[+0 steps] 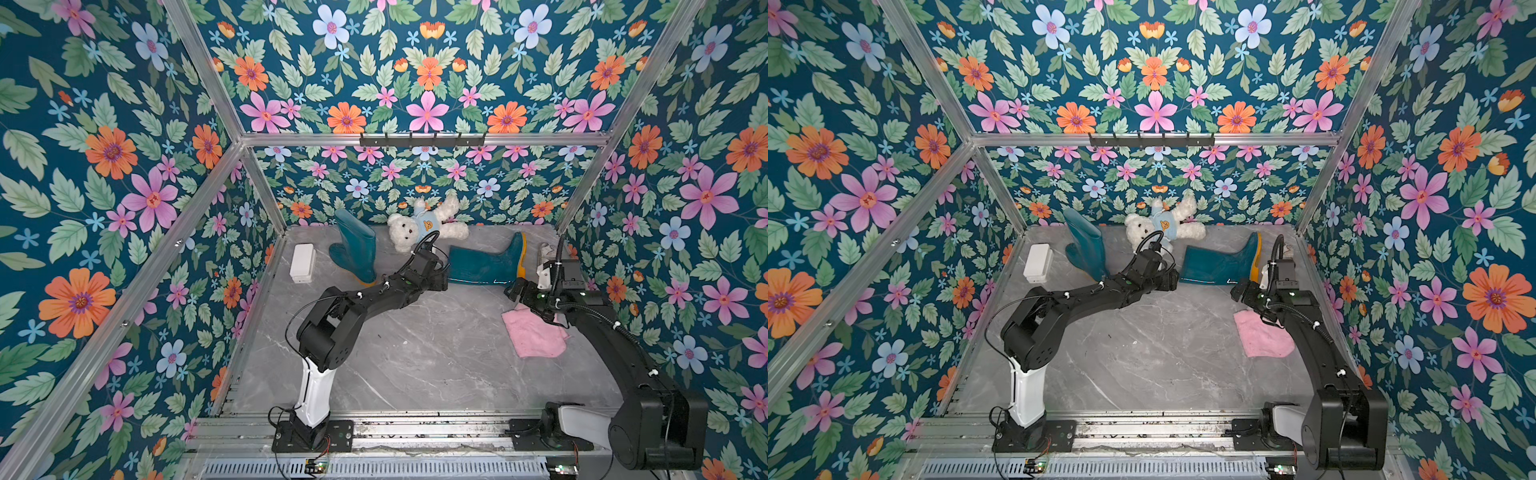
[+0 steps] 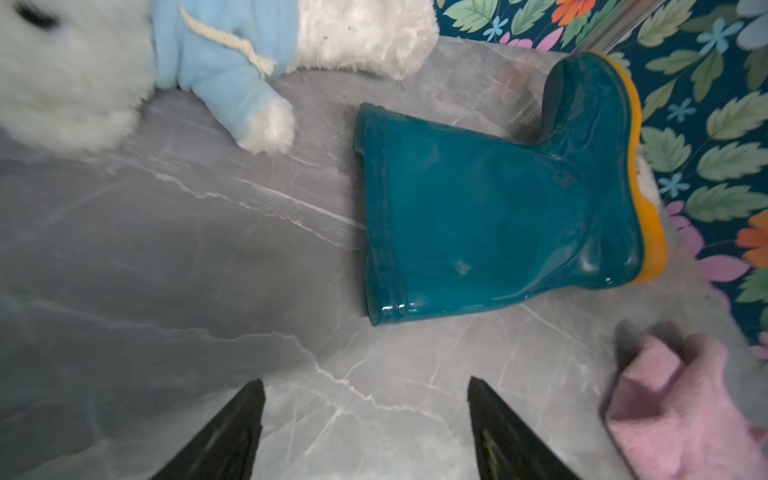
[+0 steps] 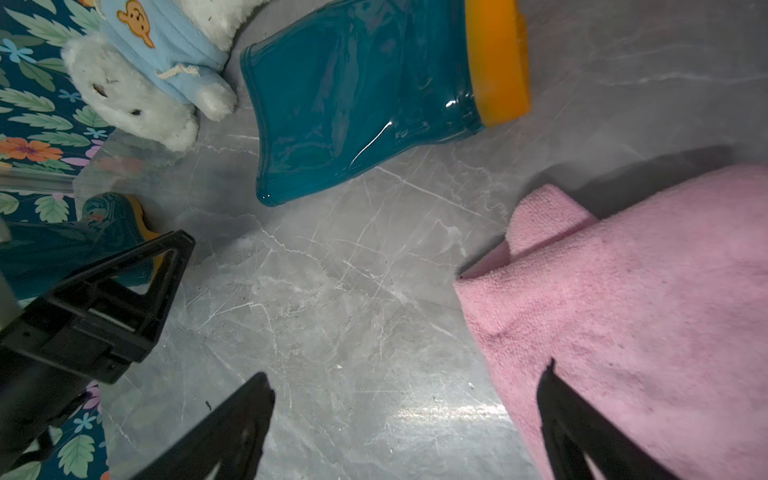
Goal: Wipe the rubber boots with a cloth
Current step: Move the rubber boot to the center of the board.
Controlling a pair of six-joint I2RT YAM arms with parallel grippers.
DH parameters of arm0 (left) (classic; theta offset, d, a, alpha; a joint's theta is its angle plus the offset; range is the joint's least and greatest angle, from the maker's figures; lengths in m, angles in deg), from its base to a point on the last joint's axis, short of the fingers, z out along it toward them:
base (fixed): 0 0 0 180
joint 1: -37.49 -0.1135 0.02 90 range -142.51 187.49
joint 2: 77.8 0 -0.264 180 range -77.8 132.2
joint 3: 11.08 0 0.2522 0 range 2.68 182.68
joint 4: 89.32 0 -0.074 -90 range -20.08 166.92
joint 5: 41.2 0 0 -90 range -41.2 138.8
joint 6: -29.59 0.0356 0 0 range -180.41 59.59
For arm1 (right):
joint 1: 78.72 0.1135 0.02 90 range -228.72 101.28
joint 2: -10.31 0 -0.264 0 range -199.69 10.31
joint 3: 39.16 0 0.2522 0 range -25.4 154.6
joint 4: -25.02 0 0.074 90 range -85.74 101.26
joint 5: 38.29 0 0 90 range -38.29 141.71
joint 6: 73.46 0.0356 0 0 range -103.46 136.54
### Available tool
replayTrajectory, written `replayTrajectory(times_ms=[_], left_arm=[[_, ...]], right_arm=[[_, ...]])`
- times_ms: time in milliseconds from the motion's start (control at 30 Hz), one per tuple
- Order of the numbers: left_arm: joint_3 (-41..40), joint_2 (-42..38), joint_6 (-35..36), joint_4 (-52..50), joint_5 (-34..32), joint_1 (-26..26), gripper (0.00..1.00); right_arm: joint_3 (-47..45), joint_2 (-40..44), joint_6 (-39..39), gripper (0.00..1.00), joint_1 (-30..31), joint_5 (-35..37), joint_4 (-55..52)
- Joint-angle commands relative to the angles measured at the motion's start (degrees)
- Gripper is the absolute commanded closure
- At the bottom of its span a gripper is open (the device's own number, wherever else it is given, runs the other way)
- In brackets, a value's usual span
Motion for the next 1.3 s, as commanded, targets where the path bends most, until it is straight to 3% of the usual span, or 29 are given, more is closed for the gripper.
replayTrajectory(times_ms=[0, 200, 500, 1000, 1267], left_arm=[[1.69, 2.23, -12.3, 7.44, 6.23, 0.04, 0.21], [0.81, 4.83, -23.15, 11.76, 7.29, 0.04, 0.21], [-0.89, 6.54, -30.72, 13.65, 4.93, 0.61, 0.21], [5.84, 13.4, -33.97, 12.62, 0.56, 1.82, 0.29], [9.26, 16.81, -34.41, 11.35, -0.98, 2.13, 0.39]], right_arm=[[-0.22, 1.02, -1.61, 0.01, -0.79, 1.29, -0.94], [-0.63, 1.73, -2.95, 0.01, -1.26, 2.31, -1.09], [-1.72, 2.37, -3.32, 0.01, -2.02, 1.6, 0.28], [-3.04, 2.3, -3.3, 0.01, -3.07, 0.34, 3.28], [-3.51, 3.35, -3.3, 0.01, -3.79, 0.2, 3.97]])
